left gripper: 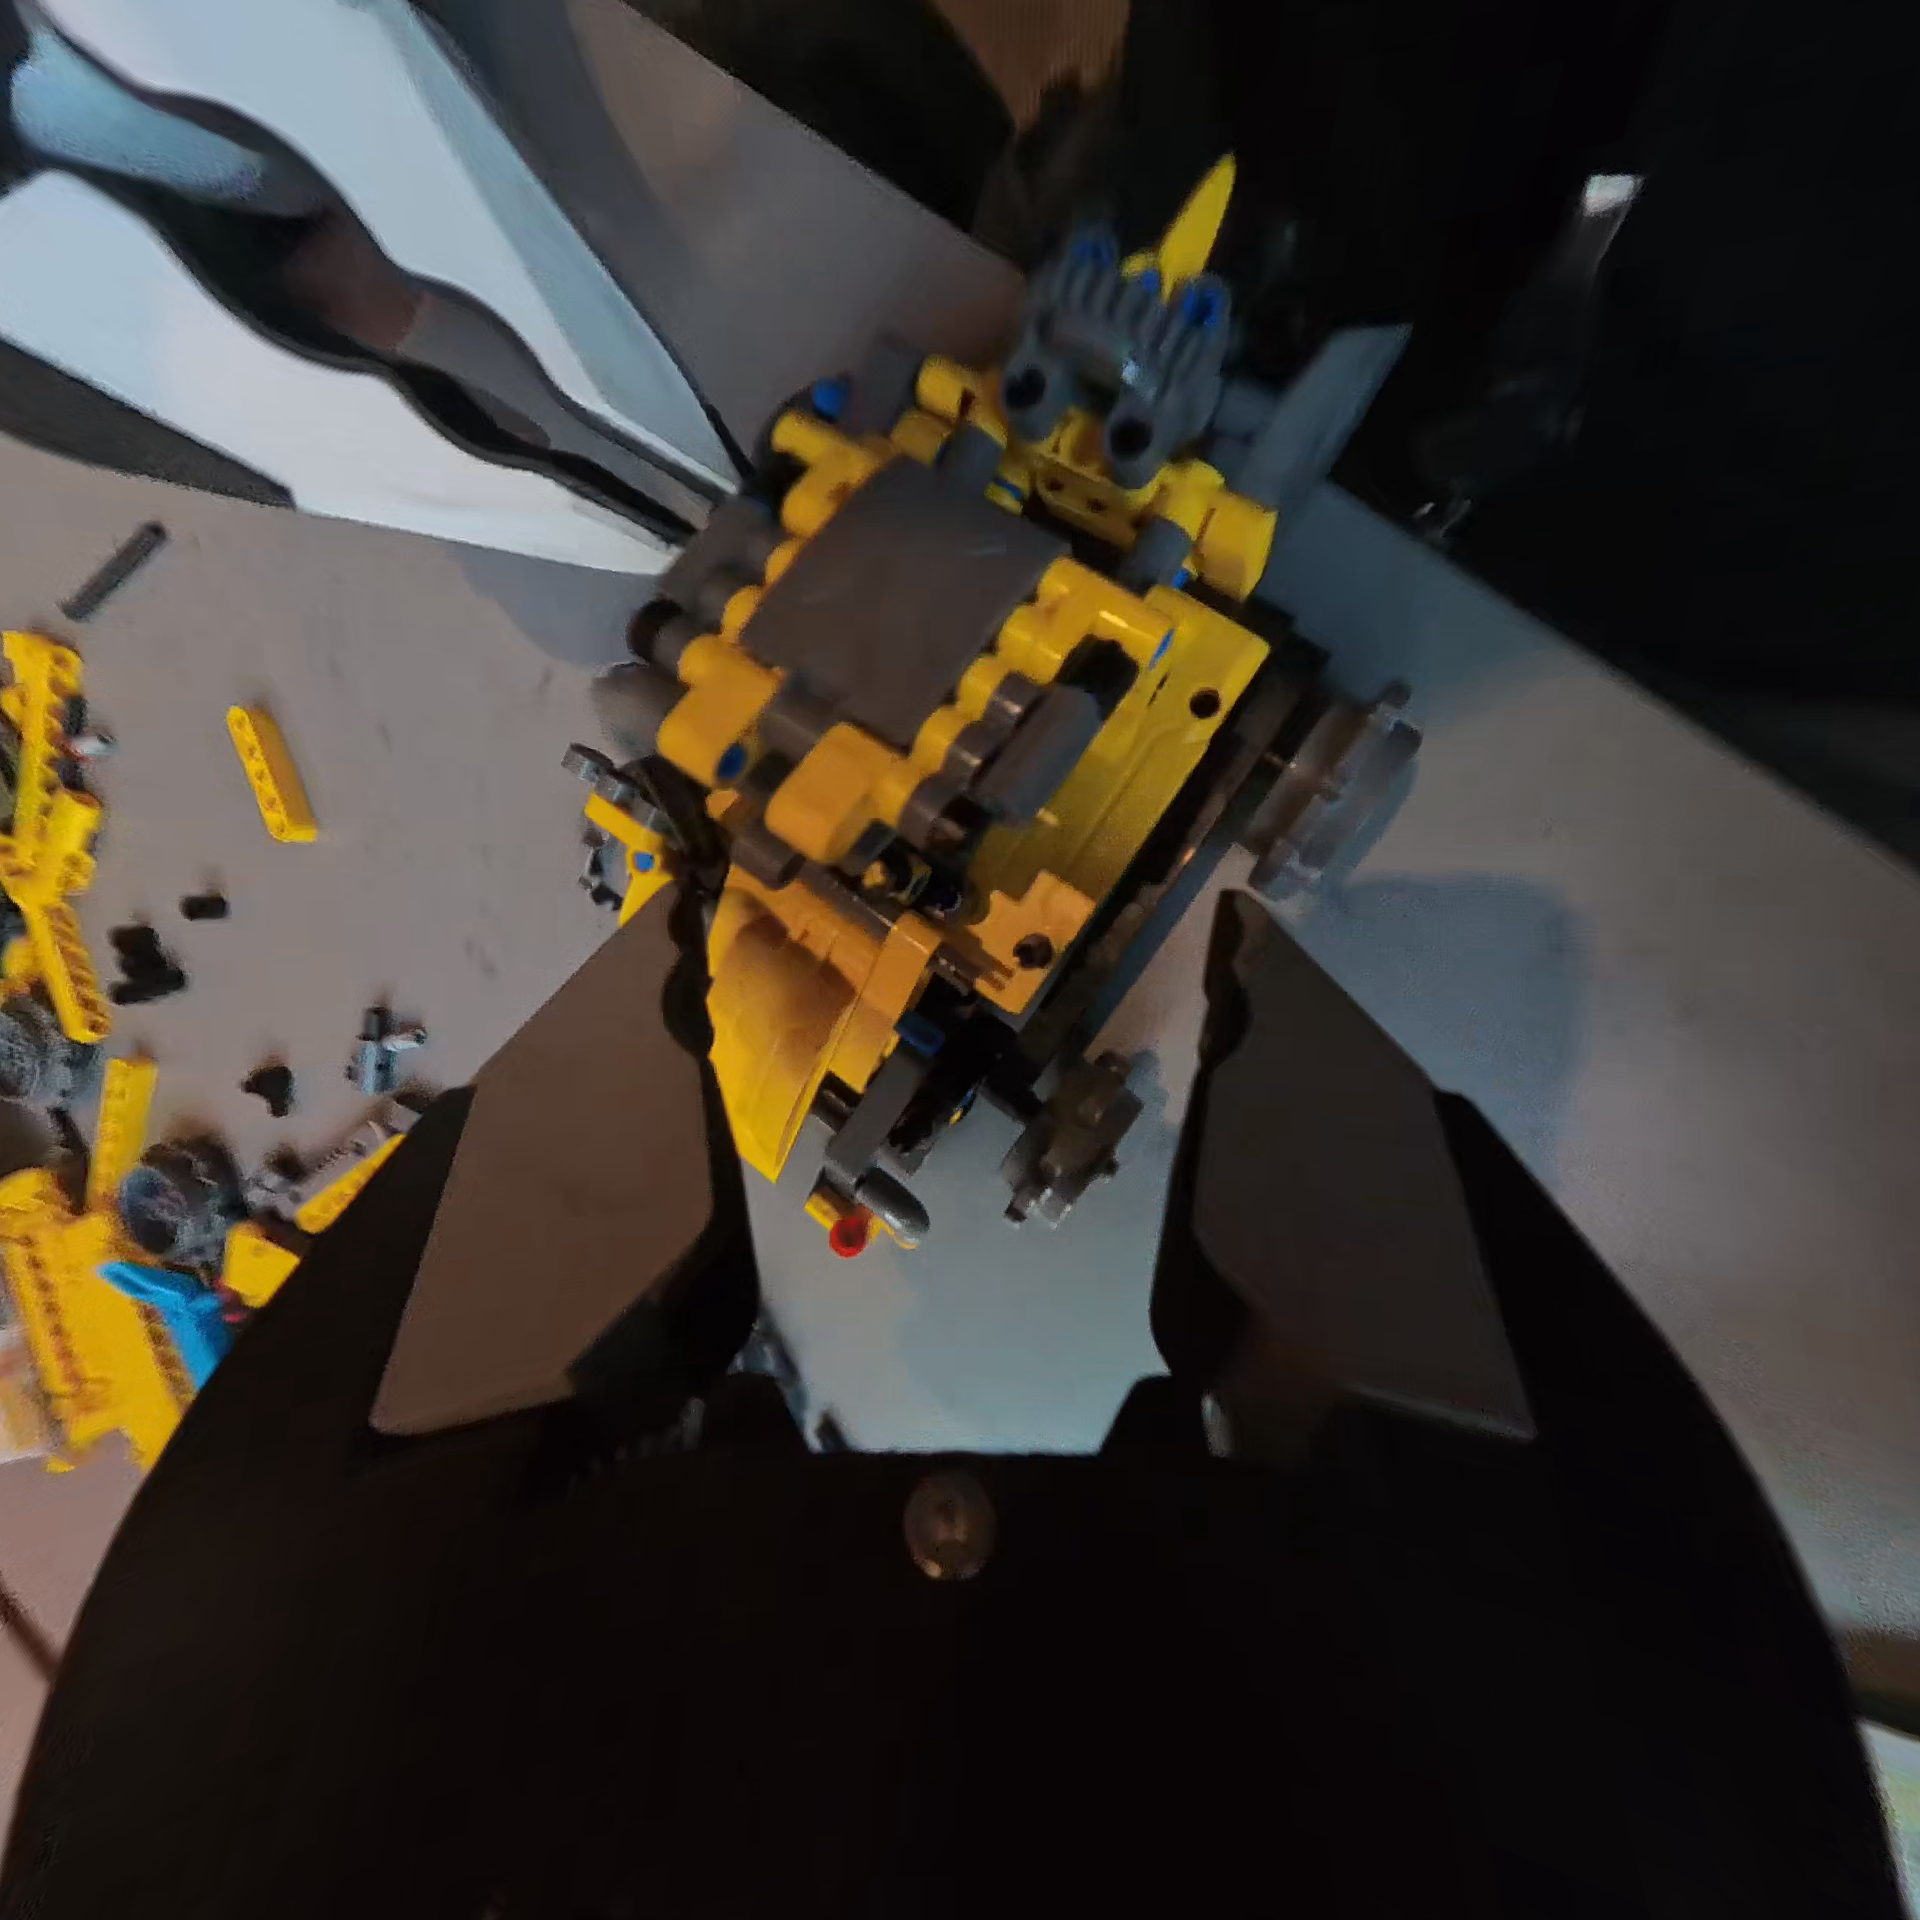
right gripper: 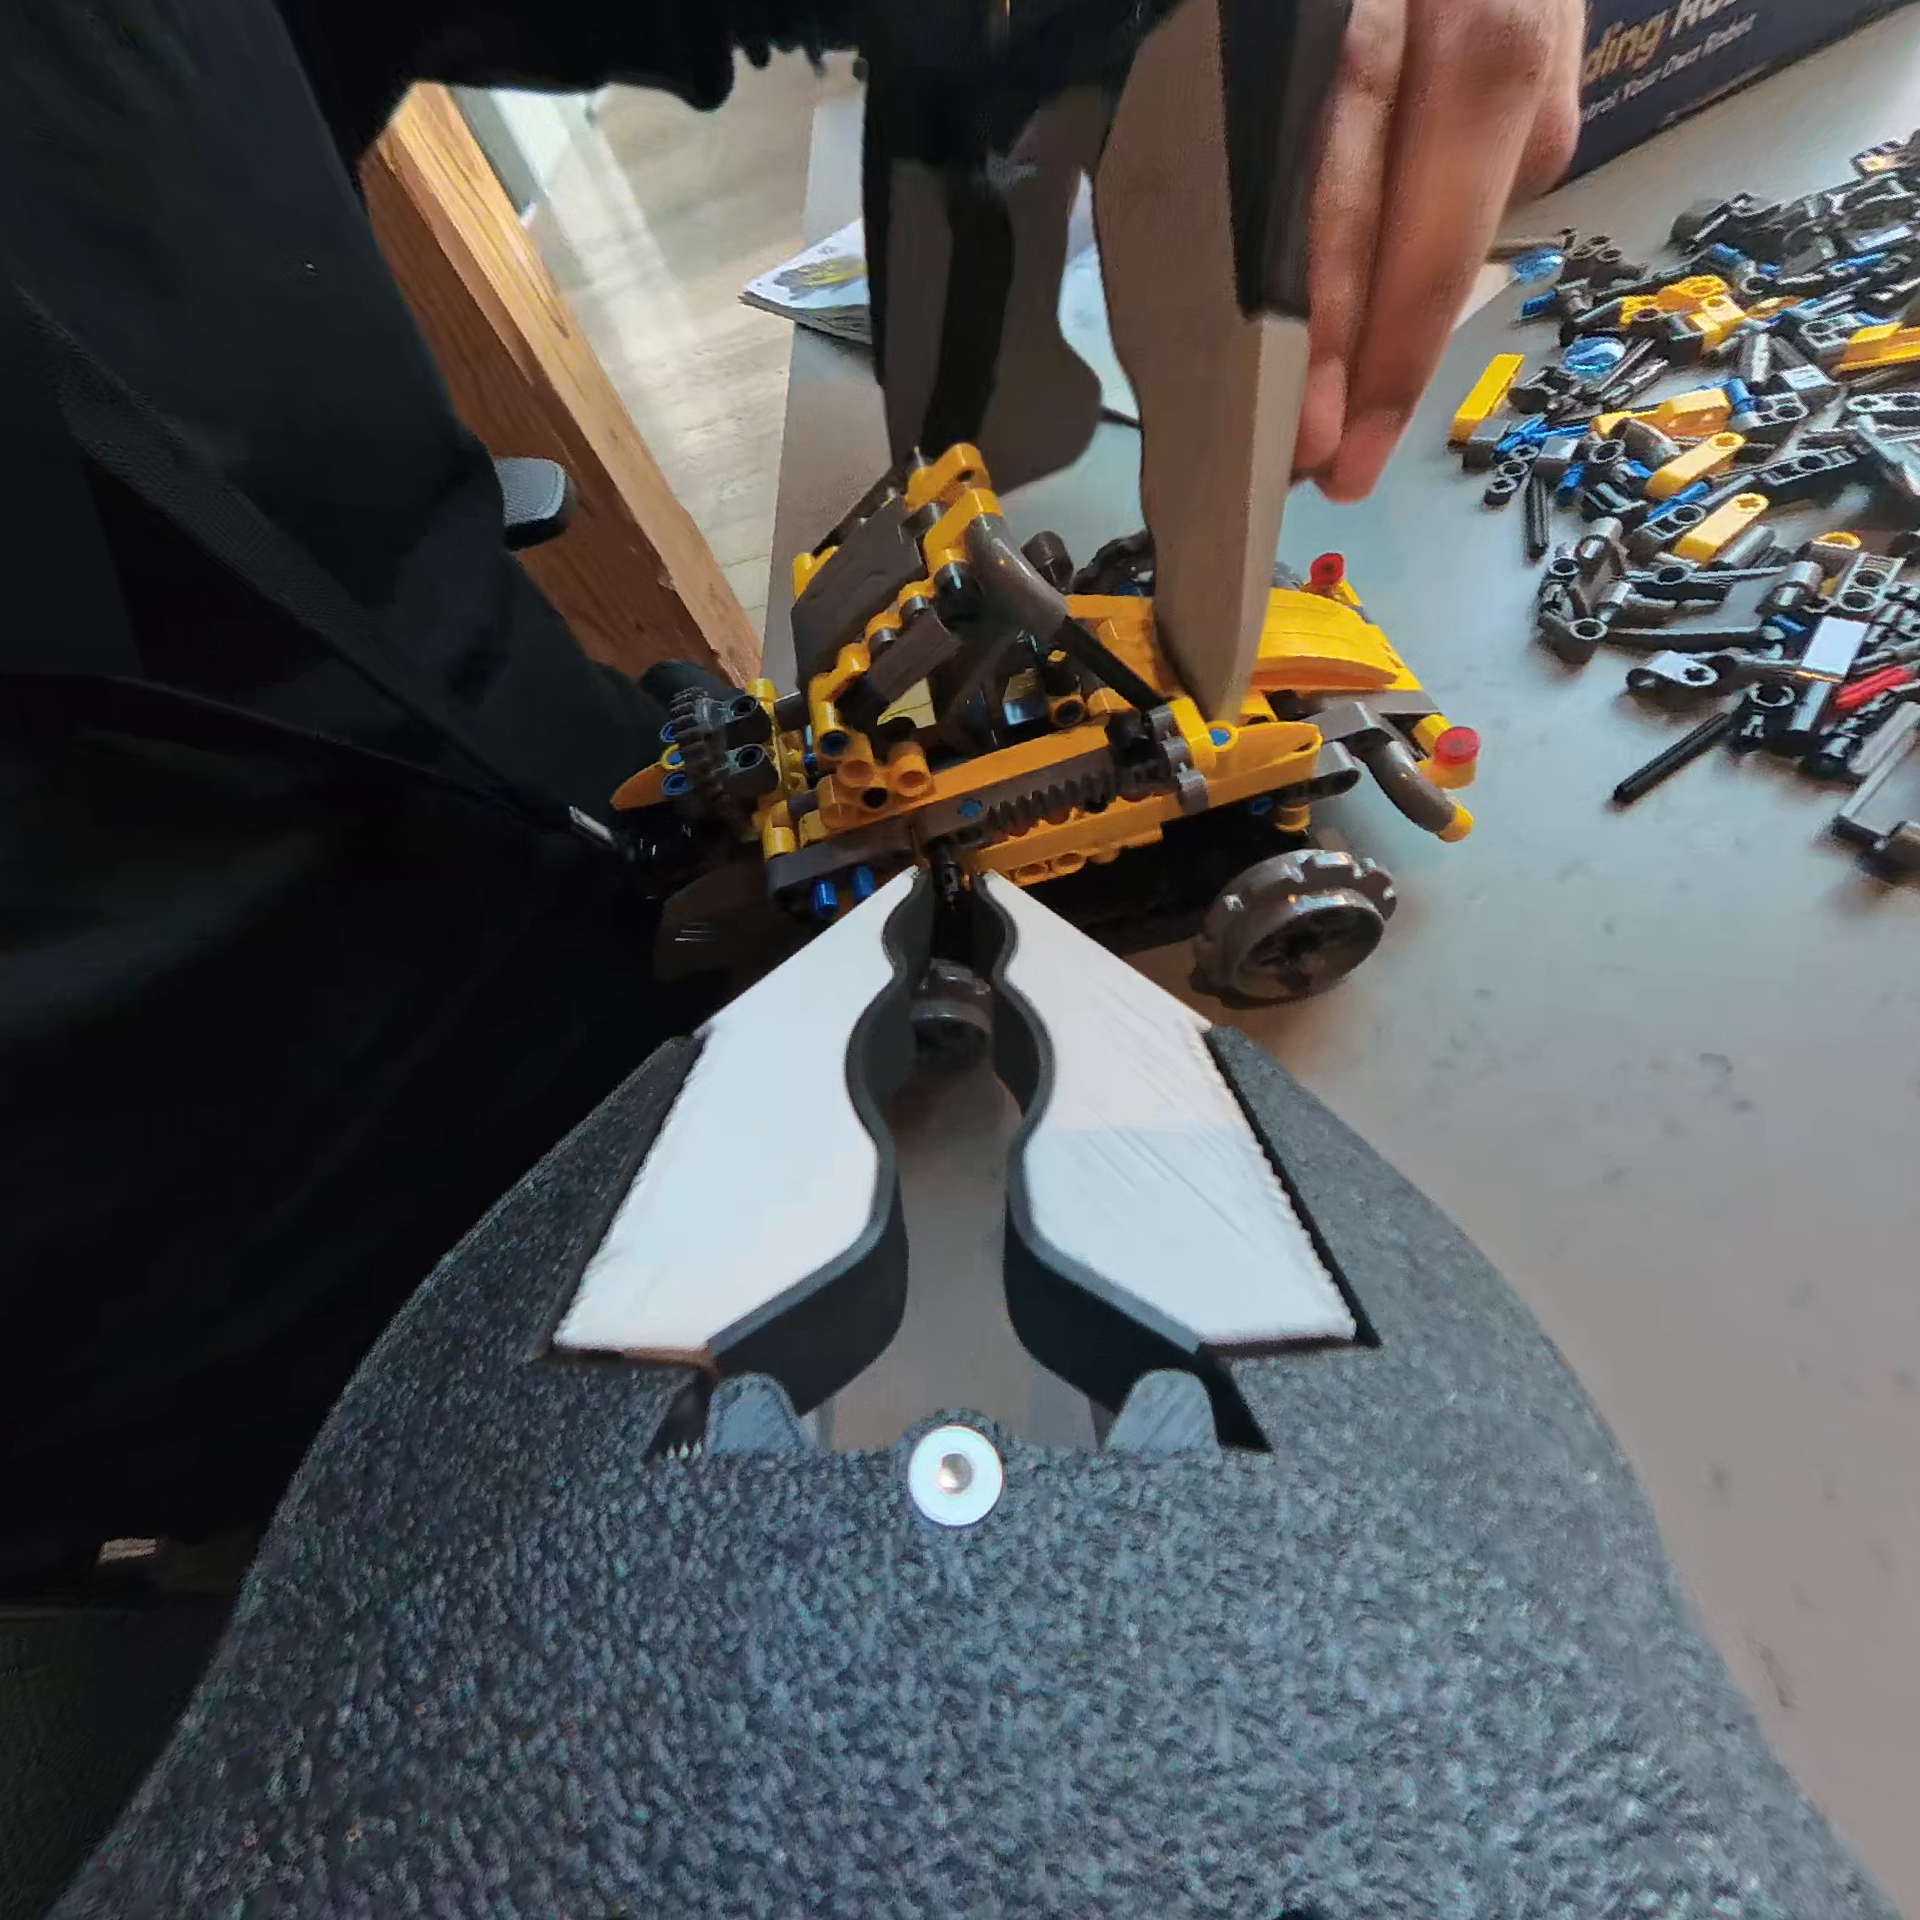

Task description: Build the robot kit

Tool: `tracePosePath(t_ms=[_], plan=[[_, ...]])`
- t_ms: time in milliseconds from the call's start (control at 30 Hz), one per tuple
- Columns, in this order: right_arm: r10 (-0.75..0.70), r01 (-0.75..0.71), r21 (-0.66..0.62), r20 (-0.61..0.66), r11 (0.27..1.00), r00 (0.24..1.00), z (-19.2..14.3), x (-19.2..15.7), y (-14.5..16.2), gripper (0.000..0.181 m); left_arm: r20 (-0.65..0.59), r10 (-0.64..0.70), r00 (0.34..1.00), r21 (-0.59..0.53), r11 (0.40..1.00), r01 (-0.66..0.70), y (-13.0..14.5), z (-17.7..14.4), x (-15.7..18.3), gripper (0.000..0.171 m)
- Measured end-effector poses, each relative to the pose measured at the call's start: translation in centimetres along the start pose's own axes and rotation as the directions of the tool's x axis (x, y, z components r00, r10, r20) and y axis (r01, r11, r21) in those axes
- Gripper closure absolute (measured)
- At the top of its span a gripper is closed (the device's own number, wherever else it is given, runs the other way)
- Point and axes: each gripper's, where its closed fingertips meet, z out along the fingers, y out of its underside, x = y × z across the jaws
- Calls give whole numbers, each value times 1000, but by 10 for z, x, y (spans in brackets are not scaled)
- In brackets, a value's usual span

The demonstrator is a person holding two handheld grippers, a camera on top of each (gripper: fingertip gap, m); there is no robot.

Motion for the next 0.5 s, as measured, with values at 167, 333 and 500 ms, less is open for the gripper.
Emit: tracePosePath(t_ms=[167, 333, 500], plan=[[13, -13, 0, 50, 1000, 999, -1, -2, 1, 175, 84, 99, 992, -26, 995, -97, 0, 5, -13, 77], [11, -11, 5, 56, 1000, 998, -3, 3, 0, 175, 103, -132, 986, 84, 989, 123, -15, 0, -11, 82], [-19, 19, 8, 6, 1000, 1000, -1, 20, -6, 174, 250, -402, 881, 22, 912, 410, -15, -7, 2, 81]])
